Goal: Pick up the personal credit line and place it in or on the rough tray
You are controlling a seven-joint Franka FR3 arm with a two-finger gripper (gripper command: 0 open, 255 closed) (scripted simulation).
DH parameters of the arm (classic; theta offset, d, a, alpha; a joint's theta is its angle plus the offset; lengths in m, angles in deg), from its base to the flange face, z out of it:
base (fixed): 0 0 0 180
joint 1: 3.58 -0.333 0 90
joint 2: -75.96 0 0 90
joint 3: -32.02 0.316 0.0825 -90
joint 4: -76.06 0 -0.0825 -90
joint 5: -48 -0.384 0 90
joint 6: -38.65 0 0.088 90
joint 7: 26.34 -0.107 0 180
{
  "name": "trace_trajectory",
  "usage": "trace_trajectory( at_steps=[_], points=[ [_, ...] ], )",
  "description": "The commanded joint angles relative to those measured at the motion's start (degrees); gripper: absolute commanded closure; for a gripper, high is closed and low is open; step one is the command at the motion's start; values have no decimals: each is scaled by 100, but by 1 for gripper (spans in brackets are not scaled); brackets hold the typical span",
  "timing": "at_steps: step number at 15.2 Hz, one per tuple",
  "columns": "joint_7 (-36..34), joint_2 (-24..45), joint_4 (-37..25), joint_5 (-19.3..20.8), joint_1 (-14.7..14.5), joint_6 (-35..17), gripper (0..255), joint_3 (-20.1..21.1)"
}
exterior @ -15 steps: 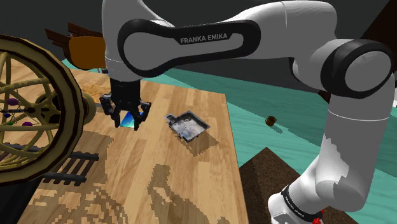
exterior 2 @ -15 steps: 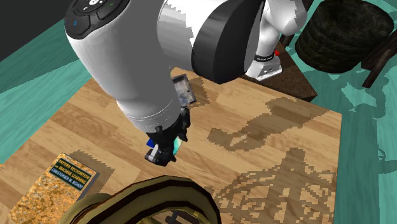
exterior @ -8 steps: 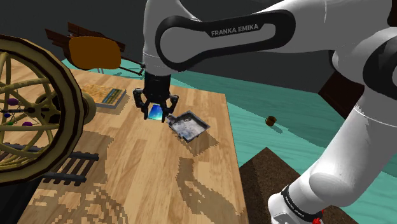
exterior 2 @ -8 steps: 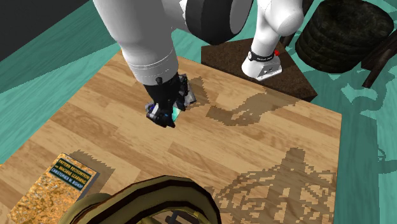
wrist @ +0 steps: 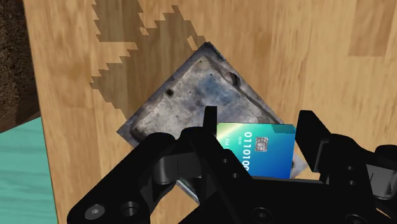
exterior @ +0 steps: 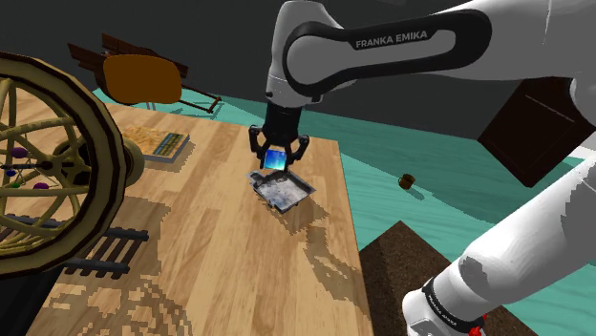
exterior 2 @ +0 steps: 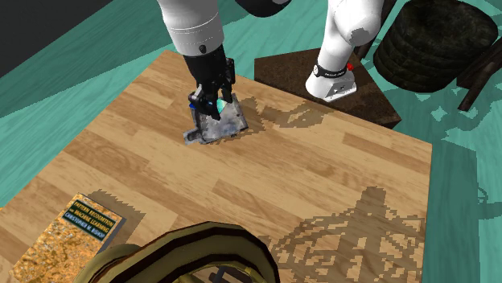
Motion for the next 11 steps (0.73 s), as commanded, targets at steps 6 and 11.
trace_trajectory(
  at_steps=[6, 11],
  points=[
    [328, -166, 539, -120, 83, -357, 255, -115],
    [318, -6, 786, -66, 70, -747, 255, -81]
  ],
)
